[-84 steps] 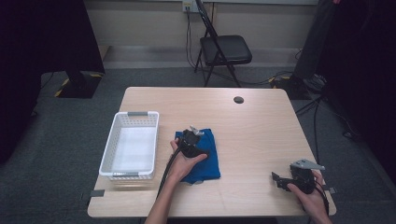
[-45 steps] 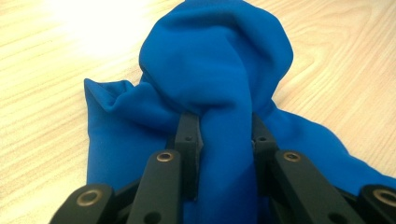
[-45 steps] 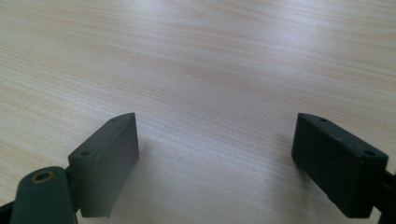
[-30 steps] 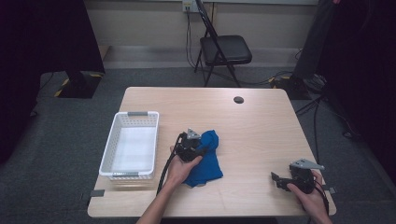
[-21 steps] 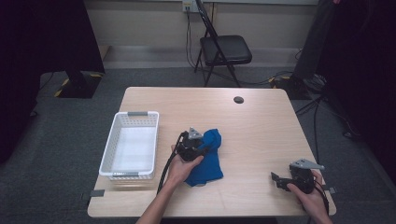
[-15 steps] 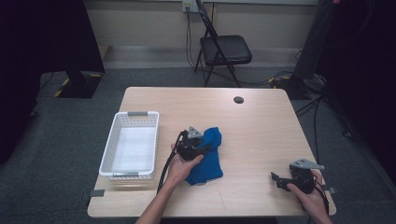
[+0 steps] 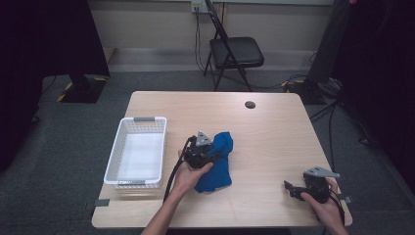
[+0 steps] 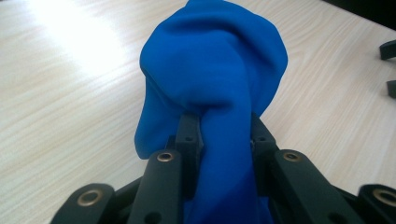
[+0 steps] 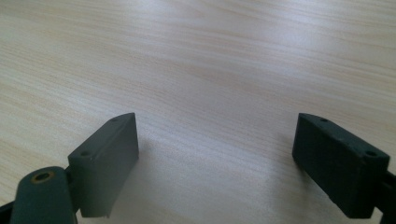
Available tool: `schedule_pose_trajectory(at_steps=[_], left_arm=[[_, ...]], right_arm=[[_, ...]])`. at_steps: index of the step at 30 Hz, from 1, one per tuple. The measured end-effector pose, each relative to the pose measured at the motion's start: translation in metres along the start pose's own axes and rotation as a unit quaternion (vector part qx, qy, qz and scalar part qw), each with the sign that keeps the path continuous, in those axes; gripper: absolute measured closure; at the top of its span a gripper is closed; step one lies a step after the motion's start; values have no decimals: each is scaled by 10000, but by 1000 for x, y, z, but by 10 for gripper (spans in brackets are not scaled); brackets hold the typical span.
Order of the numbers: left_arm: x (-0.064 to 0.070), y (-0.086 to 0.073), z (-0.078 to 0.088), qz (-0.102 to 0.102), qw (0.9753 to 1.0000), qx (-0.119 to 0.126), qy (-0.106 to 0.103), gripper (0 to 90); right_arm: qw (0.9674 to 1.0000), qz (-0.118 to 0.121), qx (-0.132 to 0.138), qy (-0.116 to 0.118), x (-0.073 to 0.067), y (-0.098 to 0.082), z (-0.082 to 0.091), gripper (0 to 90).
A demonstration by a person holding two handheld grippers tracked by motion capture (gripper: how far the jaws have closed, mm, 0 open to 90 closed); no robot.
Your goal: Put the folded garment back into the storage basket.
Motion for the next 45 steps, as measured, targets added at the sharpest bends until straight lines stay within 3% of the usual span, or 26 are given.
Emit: schedule_pose_trajectory(at_steps=[13, 32, 37, 45], left_arm=[[6, 11, 16, -189, 9996, 194, -52, 730], [-3, 19, 43, -181, 9989, 433, 85, 730], [-3, 22, 50, -303, 9985, 440, 88, 730], [-5, 25, 60, -298, 9980, 552, 126, 731]], right_arm=[[10000, -1, 0, 0, 0, 0, 0, 134], [10000, -1, 0, 1, 0, 0, 0, 134], [10000, -1, 0, 0, 0, 0, 0, 134], [10000, -1, 0, 0, 0, 0, 0, 134]])
Point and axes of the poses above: each handheld gripper's, and its own axes: z roughly backward along the jaws, y roughly out of its top, x roughly to its right, the point moved 1 cm from there along -z, roughly forward along the jaws, and after that the axes turned 2 degrees about -z, right-handed, at the moved point
